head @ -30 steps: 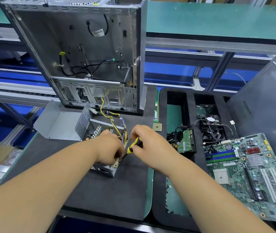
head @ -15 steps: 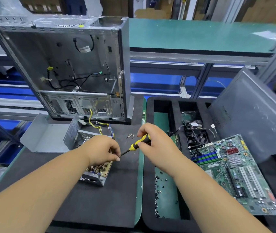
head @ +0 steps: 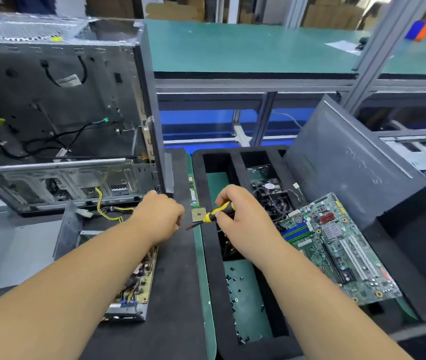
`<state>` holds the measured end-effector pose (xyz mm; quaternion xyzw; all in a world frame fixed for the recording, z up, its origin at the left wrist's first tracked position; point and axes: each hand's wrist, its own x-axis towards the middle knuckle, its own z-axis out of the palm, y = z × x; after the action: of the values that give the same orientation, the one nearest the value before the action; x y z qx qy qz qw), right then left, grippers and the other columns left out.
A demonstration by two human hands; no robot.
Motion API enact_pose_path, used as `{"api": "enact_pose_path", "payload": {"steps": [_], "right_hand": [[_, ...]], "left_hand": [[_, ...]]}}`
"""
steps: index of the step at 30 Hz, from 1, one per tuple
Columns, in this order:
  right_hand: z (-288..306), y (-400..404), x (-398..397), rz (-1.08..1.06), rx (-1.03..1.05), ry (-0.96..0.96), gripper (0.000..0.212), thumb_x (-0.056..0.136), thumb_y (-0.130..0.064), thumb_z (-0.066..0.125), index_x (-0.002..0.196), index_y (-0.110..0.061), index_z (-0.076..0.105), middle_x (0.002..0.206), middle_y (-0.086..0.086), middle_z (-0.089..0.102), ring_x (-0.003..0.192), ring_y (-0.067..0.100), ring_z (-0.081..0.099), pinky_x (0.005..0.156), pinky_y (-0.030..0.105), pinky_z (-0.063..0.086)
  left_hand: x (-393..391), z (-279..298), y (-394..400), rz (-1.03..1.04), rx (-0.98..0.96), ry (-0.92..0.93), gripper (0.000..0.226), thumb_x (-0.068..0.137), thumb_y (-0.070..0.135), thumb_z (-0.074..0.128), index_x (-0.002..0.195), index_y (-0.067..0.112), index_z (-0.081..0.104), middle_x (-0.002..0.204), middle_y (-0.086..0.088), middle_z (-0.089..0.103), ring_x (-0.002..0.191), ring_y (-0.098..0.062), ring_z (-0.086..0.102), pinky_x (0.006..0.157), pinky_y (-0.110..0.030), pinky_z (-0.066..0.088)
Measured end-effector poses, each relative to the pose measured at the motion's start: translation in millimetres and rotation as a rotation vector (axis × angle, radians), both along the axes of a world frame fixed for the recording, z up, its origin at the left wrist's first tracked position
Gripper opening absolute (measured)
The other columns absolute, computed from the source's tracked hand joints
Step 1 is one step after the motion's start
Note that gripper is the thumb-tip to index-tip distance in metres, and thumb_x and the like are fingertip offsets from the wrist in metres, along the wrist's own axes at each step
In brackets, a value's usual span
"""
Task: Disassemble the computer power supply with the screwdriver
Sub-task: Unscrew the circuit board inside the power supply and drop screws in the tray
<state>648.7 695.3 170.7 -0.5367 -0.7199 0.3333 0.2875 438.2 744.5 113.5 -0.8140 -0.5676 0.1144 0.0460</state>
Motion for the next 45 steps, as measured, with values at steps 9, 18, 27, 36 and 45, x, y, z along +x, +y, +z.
{"api": "enact_pose_path", "payload": {"steps": [9, 18, 27, 36, 45], "right_hand": [[-4.3, -5.3, -2.4, -0.104, -0.055, -0.033, 0.022, 0.091, -0.011, 0.055, 0.09, -0.032, 0.048, 0.095, -0.009, 0.055, 0.078, 0.014, 0.055, 0.071, 0.035, 0.05], [-6.5, -12.6, 2.9, -0.118, -0.04, -0.035, 0.024, 0.091, -0.011, 0.055, 0.09, -0.034, 0.047, 0.096, -0.014, 0.054, 0.077, 0.006, 0.052, 0.066, 0.025, 0.045], [-9.3, -17.8, -15.3, 0.032, -0.028, -0.013, 0.024, 0.09, -0.012, 0.058, 0.087, -0.034, 0.049, 0.095, -0.012, 0.056, 0.076, -0.003, 0.053, 0.059, 0.018, 0.035], [4.6, -30.7, -72.1, 0.233, 0.053, 0.082, 0.022, 0.089, -0.018, 0.067, 0.088, -0.033, 0.051, 0.086, -0.011, 0.057, 0.079, 0.006, 0.054, 0.066, 0.024, 0.043], [4.3, -55.0, -156.8, 0.319, 0.067, 0.075, 0.016, 0.092, -0.026, 0.065, 0.09, -0.033, 0.05, 0.086, -0.01, 0.058, 0.082, 0.011, 0.055, 0.07, 0.033, 0.049]], "left_hand": [[-0.3, -27.3, 38.3, -0.006, -0.133, 0.09, 0.01, 0.094, 0.033, 0.054, 0.1, 0.03, 0.061, 0.101, 0.006, 0.068, 0.099, -0.021, 0.059, 0.09, -0.035, 0.036], [-10.4, -15.3, 34.9, 0.045, -0.132, -0.014, 0.006, 0.092, 0.038, 0.057, 0.096, 0.033, 0.059, 0.103, 0.009, 0.066, 0.099, -0.018, 0.059, 0.09, -0.035, 0.034], [-44.2, 32.3, -39.6, 0.214, 0.074, -0.549, 0.008, 0.09, 0.029, 0.064, 0.085, 0.034, 0.061, 0.082, 0.016, 0.06, 0.084, -0.01, 0.057, 0.087, -0.032, 0.041], [-108.2, 27.8, -128.5, 0.566, 0.111, -0.749, 0.019, 0.086, 0.026, 0.069, 0.078, 0.039, 0.059, 0.074, 0.019, 0.06, 0.068, 0.001, 0.054, 0.058, -0.024, 0.043], [-182.6, 0.8, -163.0, 0.694, 0.038, -0.978, 0.02, 0.086, 0.015, 0.07, 0.074, 0.032, 0.067, 0.074, 0.01, 0.066, 0.071, -0.013, 0.06, 0.074, -0.034, 0.053]]}}
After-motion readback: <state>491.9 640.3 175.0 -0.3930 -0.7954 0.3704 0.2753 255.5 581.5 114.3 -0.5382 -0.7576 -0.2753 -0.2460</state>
